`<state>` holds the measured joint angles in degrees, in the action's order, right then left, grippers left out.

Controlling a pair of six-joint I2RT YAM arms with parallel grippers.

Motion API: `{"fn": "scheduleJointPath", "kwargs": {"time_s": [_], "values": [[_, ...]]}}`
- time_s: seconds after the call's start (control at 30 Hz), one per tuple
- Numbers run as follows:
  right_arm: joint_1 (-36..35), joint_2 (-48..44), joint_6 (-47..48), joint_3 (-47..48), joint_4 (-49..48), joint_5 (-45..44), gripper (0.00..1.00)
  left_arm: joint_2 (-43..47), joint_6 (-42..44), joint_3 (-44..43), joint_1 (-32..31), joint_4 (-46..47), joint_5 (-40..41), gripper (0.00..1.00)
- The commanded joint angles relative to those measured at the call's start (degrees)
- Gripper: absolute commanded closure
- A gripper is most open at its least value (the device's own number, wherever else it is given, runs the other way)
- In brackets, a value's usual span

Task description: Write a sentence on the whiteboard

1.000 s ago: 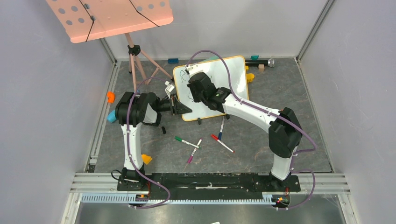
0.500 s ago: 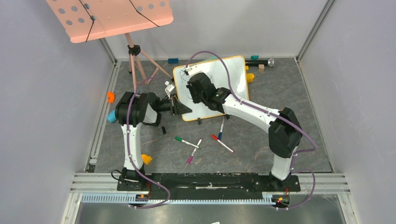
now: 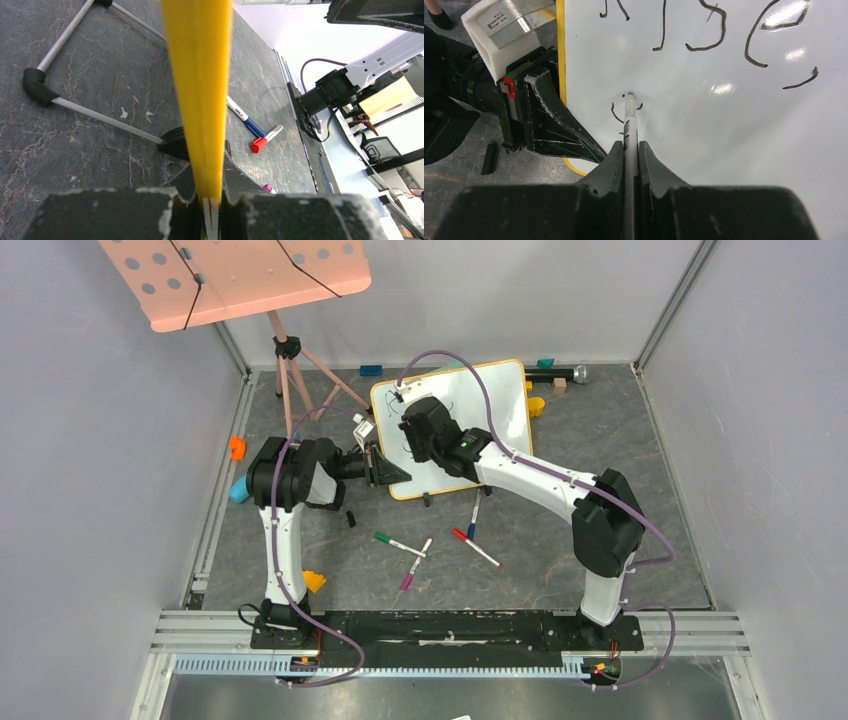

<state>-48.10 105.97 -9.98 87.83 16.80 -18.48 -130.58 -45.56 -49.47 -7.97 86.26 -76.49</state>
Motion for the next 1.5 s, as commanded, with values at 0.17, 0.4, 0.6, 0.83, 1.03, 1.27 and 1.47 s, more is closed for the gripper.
{"fn": "scheduleJointPath", "kwargs": {"time_s": [0.17,0.4,0.6,0.83,1.03,1.27,1.47], "values": [[0.09,1.1,-0.26,0.45,-1.89,-0.56,1.0,-1.68,3.88,1.38,-1.08,2.95,-5.53,0.98],[0.08,1.68,-0.26,0.56,-1.87,1.31,1.0,-1.77,3.9,1.4,-1.05,2.95,-5.54,0.98],[0.11,1.82,-0.12,0.01,-1.55,1.89,1.0,-1.7,3.9,1.4,-1.08,2.95,-5.53,0.98],[0.1,2.04,0.3,-0.21,-0.87,2.7,1.0,-1.74,3.9,1.4,-1.04,2.95,-5.55,0.98],[0.06,1.87,0.59,-0.59,-0.17,2.72,1.0,-1.77,3.9,1.4,-1.04,2.95,-5.59,0.98],[0.11,1.52,0.82,-1.34,0.45,3.16,1.0,-1.73,3.88,1.4,-1.08,2.95,-5.55,0.98],[0.11,0.6,0.93,-1.6,0.72,2.34,1.0,-1.72,3.86,1.45,-1.08,2.95,-5.58,0.98]]}}
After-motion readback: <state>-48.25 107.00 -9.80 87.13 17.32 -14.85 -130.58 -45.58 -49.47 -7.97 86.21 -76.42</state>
